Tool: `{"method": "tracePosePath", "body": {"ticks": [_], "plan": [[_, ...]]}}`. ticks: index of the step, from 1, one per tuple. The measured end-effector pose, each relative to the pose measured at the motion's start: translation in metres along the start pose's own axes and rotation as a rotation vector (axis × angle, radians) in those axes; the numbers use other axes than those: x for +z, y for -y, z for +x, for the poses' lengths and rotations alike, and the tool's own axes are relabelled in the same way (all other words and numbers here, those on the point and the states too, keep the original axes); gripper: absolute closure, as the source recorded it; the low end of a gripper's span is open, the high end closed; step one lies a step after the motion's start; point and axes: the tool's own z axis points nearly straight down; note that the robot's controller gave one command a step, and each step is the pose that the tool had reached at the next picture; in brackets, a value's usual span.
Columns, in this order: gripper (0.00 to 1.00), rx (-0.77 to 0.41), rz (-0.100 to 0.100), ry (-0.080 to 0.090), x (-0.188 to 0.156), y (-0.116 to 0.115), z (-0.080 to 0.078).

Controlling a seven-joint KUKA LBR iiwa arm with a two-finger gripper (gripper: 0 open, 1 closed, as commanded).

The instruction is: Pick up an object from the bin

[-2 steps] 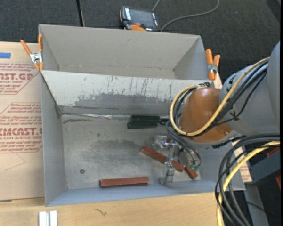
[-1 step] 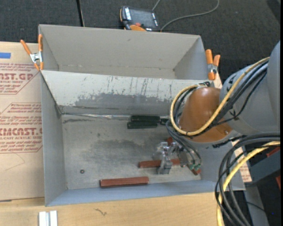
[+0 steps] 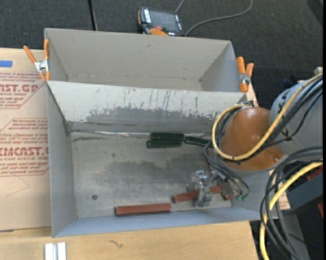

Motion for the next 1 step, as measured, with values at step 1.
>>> {"method": "tracePosePath", "body": {"ticks": [1], "plan": [[1.00, -0.048, 0.003, 0.011, -0.1553, -0.0095, -0.0111]]}}
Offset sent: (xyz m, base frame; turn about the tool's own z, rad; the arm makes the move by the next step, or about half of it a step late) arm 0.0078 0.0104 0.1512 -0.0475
